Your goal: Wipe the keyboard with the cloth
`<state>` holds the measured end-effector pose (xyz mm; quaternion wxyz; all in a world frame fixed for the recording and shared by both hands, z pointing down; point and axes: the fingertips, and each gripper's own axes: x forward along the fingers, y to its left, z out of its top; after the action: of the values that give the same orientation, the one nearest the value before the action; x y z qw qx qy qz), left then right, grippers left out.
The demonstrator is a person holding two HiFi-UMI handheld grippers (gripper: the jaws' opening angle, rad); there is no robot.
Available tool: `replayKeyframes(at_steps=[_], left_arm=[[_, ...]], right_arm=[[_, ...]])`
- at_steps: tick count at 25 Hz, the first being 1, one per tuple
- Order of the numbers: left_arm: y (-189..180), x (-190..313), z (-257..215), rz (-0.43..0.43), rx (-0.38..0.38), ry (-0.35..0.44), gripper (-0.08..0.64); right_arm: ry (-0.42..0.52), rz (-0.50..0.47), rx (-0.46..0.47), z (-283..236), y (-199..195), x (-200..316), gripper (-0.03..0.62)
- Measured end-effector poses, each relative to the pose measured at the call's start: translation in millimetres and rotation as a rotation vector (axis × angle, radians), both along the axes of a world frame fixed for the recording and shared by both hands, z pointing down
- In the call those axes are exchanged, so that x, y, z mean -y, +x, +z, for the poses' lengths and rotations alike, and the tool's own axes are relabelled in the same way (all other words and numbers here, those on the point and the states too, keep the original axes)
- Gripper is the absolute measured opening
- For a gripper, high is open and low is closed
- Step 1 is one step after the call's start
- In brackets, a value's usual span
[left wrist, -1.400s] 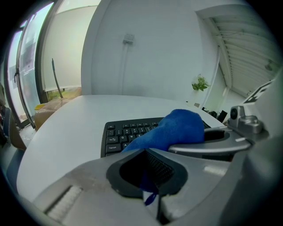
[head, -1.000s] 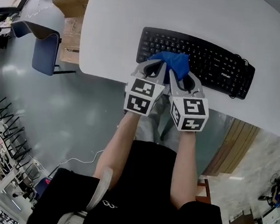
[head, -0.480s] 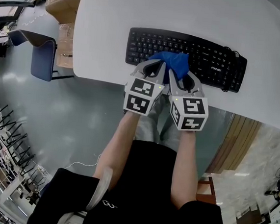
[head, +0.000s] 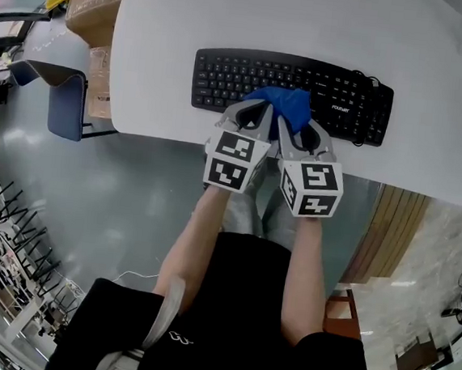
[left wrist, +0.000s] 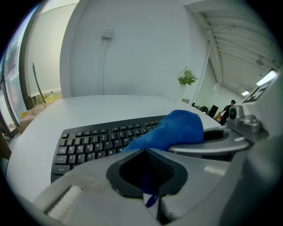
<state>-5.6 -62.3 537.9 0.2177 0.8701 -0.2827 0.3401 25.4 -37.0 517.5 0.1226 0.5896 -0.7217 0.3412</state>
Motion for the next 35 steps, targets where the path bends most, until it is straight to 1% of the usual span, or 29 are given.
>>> replayKeyframes(at_steps=[14,25,35], left_arm=[[31,-11,2,0.025,0.000,0.004,-0.005],[62,-24,0,0.054,-0.015,-0.005,-0.003],[96,-39,-1,0.106,-0.019,-0.004,-0.003]], right_arm=[[-0.003,0.027,0.001,3,30,-14,0.092],[-0.007,0.065,-0.008,2,60,-28,0.092],[-0.013,0.103,-0.026,0,91,-42,0.092]])
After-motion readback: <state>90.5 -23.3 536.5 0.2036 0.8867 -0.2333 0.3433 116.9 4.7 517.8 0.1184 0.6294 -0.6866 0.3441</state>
